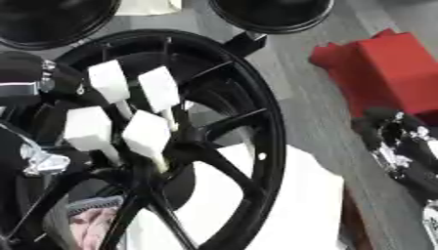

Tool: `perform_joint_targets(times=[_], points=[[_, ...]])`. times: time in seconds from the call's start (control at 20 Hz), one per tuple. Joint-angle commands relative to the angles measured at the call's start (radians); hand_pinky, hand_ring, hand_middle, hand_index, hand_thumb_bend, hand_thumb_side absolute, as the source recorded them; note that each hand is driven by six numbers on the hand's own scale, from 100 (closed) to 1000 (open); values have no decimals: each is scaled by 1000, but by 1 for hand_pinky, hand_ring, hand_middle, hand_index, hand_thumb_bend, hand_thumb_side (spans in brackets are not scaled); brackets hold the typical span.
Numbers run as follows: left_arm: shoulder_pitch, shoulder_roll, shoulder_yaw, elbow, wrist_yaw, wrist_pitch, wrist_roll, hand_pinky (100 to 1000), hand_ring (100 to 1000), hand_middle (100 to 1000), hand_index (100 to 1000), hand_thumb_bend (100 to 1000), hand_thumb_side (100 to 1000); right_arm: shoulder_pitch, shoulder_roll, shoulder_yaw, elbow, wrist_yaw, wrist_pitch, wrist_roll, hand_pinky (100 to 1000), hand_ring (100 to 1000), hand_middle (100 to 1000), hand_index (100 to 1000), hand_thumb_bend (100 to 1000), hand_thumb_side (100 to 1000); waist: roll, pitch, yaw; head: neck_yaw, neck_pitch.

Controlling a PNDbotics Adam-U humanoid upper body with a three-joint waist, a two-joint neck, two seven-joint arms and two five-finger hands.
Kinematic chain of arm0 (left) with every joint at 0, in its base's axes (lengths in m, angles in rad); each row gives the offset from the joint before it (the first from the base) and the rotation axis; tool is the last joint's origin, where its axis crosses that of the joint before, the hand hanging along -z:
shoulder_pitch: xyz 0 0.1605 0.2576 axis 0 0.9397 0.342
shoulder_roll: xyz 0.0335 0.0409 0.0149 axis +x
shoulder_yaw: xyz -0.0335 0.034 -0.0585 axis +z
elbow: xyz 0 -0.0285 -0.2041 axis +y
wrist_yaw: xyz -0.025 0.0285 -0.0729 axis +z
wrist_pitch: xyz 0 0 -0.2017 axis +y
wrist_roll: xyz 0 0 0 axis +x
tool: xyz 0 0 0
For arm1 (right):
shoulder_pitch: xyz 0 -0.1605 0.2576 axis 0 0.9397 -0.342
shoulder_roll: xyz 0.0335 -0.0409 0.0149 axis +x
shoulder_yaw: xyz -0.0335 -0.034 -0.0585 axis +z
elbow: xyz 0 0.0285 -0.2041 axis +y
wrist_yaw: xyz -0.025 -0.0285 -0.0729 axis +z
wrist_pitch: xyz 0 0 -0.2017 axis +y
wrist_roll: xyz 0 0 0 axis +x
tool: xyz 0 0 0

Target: Pull the pin out of the wheel hub.

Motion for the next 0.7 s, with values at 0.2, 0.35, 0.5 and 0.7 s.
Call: perform_joint_targets(times=[0.2, 0.35, 0.5, 0.7], points=[[-9, 13, 5, -9, -34, 22, -10, 822, 817, 732, 870, 330, 548, -3, -4, -3, -24, 4, 2, -2, 991, 776, 598, 745, 321, 357, -4, -12, 0, 10, -17], [-10, 11, 0, -9, -46, 31, -14, 815, 810, 724, 864, 332, 545, -3, -3, -4, -24, 5, 3, -3, 991, 776, 597, 745, 320, 357, -4, -10, -1, 14, -18], [-15, 6, -7, -9, -58, 39, -19, 805, 796, 707, 853, 319, 532, -4, -2, -4, -24, 4, 4, -5, 991, 776, 596, 745, 320, 357, -4, -9, -1, 16, -19], [-19, 0, -14, -9, -65, 53, -24, 789, 769, 669, 825, 270, 518, -5, 0, -4, -24, 4, 5, -7, 991, 776, 595, 745, 320, 355, -4, -7, -2, 18, -20]])
